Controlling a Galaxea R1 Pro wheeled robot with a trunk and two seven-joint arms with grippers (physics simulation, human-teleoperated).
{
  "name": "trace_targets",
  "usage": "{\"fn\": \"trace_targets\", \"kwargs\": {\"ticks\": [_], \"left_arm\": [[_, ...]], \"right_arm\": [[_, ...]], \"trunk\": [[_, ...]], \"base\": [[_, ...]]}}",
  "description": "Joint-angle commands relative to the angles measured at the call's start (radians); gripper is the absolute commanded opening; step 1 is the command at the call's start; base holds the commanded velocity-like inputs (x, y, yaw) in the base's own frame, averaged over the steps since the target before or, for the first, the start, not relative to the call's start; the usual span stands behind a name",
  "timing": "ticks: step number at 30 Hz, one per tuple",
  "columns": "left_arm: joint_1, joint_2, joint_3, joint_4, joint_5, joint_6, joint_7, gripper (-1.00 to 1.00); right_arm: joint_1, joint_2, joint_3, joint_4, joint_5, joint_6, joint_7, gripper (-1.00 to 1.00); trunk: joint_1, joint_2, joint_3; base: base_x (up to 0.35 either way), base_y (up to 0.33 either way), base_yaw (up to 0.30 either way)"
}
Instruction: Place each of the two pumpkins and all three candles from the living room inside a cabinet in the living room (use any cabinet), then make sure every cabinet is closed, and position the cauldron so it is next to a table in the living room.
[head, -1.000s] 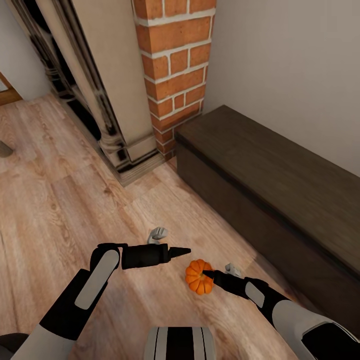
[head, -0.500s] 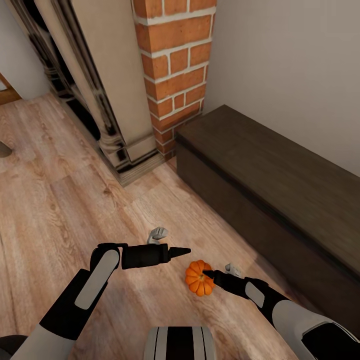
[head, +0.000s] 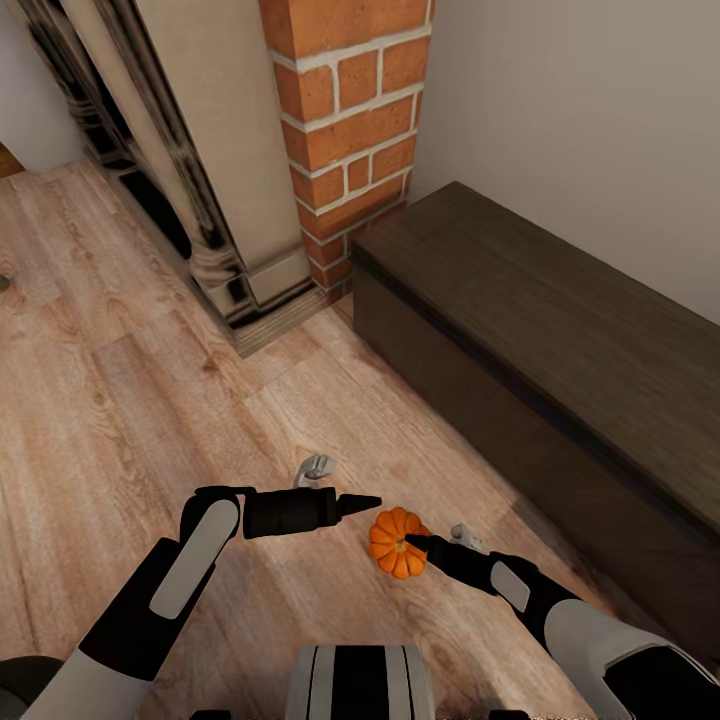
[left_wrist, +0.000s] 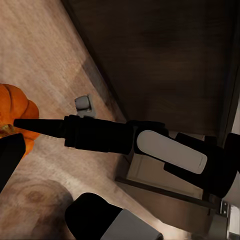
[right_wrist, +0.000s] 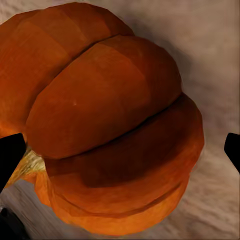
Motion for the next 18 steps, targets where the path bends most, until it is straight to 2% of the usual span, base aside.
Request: {"fn": "trace_targets", "kwargs": {"ticks": [1,14,15,18], "left_arm": [[-0.001,0.000,0.000,0.000,-0.008,0.001,-0.009,1.00],[-0.001,0.000,0.001,0.000,-0.009,0.001,-0.009,1.00],[-0.001,0.000,0.001,0.000,-0.009,0.001,-0.009,1.00],[-0.001,0.000,0.001,0.000,-0.009,0.001,-0.009,1.00]], "right_arm": [[0.001,-0.001,0.034,0.005,0.014,0.000,-0.008,1.00],[0.001,0.000,0.035,0.005,0.014,0.001,-0.011,1.00],[0.001,0.001,0.036,0.005,0.014,0.001,-0.011,-1.00],[0.001,0.000,0.037,0.005,0.014,0.001,-0.011,-1.00]], "trunk": [[0.001,0.000,-0.005],[0.001,-0.001,-0.009],[0.001,-0.001,-0.009],[0.001,-0.001,-0.009]], "base": [[0.000,0.000,0.000],[0.000,0.000,0.000],[0.000,0.000,0.000],[0.000,0.000,0.000]]}}
